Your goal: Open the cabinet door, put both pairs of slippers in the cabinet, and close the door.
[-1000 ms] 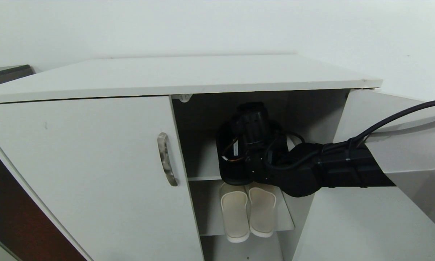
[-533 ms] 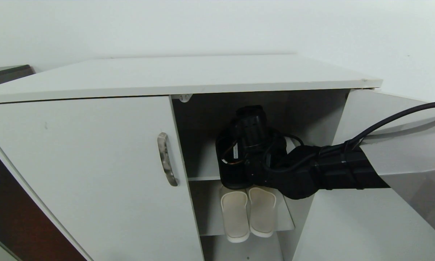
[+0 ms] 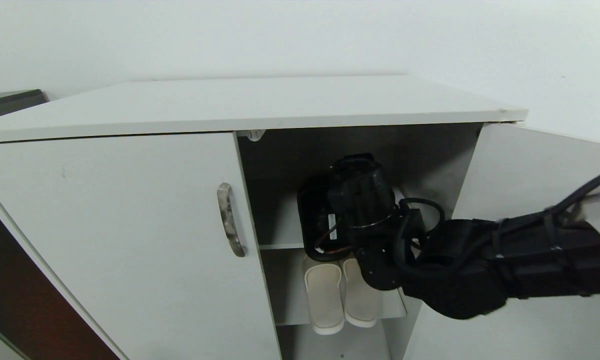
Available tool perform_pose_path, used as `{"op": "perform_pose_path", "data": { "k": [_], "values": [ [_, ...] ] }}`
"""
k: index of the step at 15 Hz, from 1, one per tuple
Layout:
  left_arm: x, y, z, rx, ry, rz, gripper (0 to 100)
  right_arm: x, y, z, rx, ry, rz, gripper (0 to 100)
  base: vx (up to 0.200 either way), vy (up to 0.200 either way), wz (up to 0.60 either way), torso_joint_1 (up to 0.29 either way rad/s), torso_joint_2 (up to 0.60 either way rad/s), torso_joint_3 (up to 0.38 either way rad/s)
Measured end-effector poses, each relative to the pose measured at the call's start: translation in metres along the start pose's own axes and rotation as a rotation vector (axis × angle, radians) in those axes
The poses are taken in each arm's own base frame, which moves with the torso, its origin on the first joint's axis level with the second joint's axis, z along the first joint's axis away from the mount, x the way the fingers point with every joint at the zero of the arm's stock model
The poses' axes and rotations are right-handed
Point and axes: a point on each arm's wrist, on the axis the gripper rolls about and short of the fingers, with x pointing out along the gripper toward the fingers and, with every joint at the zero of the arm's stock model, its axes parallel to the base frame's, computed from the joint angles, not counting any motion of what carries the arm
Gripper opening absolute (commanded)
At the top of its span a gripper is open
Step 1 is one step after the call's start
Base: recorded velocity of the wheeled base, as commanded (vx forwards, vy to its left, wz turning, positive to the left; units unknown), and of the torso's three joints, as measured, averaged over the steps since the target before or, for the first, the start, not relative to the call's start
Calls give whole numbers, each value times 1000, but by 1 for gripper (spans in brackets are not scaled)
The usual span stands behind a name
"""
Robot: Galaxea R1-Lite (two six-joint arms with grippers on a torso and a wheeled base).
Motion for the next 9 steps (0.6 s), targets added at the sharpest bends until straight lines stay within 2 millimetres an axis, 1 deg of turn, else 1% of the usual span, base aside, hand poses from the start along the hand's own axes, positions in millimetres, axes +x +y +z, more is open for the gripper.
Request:
{"op": "perform_pose_path", "data": {
  "k": [2, 3, 4, 6, 7, 9],
  "values": [
    [0, 0, 0, -1, 0, 0, 0, -30, -4, -7, -14, -1, 50, 100, 0, 0, 0, 0, 0, 0],
    [0, 0, 0, 0, 0, 0, 0, -44, -7, -10, -17, -6, 74, 0, 0, 0, 0, 0, 0, 0],
    [0, 0, 0, -1, 0, 0, 0, -56, -11, -14, -21, -10, 96, 0, 0, 0, 0, 0, 0, 0],
    [0, 0, 0, -1, 0, 0, 0, -75, -19, -17, -27, -21, 130, 0, 0, 0, 0, 0, 0, 0],
    [0, 0, 0, -1, 0, 0, 0, -81, -21, -17, -32, -23, 141, 0, 0, 0, 0, 0, 0, 0],
    [0, 0, 0, -3, 0, 0, 0, -86, -22, -18, -34, -24, 152, 0, 0, 0, 0, 0, 0, 0]
  ]
}}
